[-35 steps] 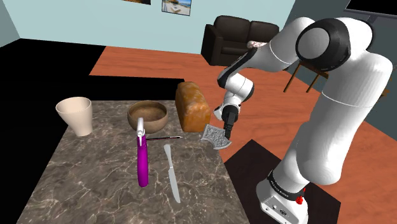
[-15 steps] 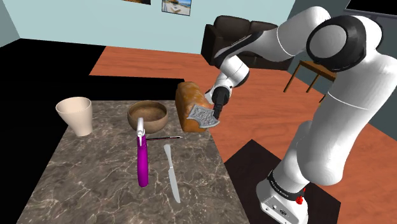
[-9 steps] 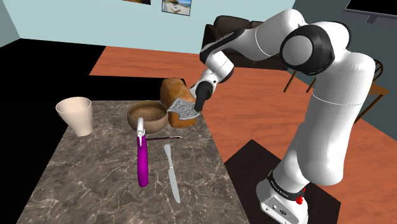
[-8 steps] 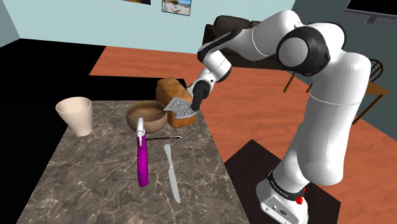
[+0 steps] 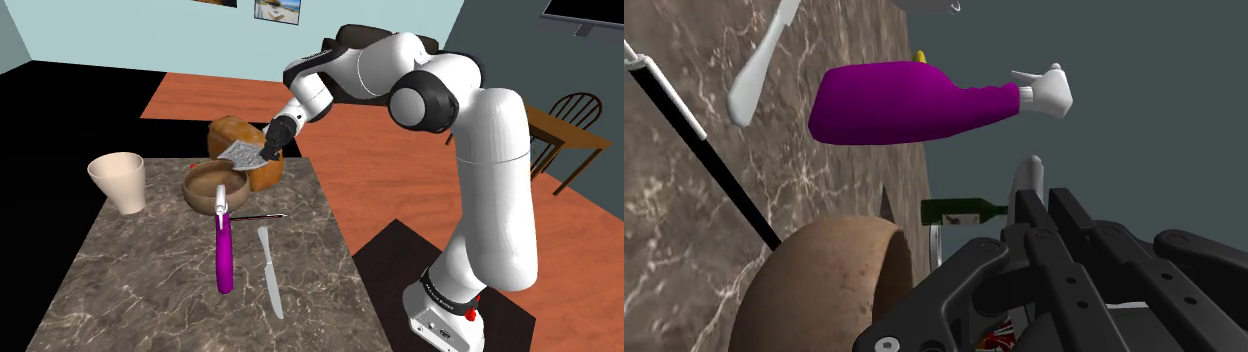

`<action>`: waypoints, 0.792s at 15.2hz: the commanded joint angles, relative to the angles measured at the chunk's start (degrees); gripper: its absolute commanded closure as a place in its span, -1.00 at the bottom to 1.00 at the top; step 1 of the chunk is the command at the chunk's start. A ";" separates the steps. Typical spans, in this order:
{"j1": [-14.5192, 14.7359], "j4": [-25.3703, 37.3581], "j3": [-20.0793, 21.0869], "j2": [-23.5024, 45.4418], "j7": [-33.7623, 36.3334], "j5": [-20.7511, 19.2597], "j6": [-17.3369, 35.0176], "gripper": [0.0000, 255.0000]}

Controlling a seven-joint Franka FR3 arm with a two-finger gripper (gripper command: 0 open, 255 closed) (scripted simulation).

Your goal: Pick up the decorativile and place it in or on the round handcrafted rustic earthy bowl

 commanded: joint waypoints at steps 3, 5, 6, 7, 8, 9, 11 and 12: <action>-1.02 8.57 1.80 6.02 3.80 3.95 0.00 1.00; -0.85 8.58 1.61 6.99 2.81 3.90 0.14 1.00; -0.72 8.60 1.45 7.50 2.32 3.91 0.18 1.00; -0.59 8.63 1.29 8.01 1.83 3.93 0.21 1.00; -0.33 8.68 0.95 8.57 1.34 4.05 0.17 1.00; -0.03 8.74 0.55 9.16 0.84 4.20 0.09 1.00; 0.66 8.91 -0.39 10.40 -0.15 4.62 -0.14 1.00; 1.03 9.00 -0.89 11.04 -0.63 4.86 -0.28 1.00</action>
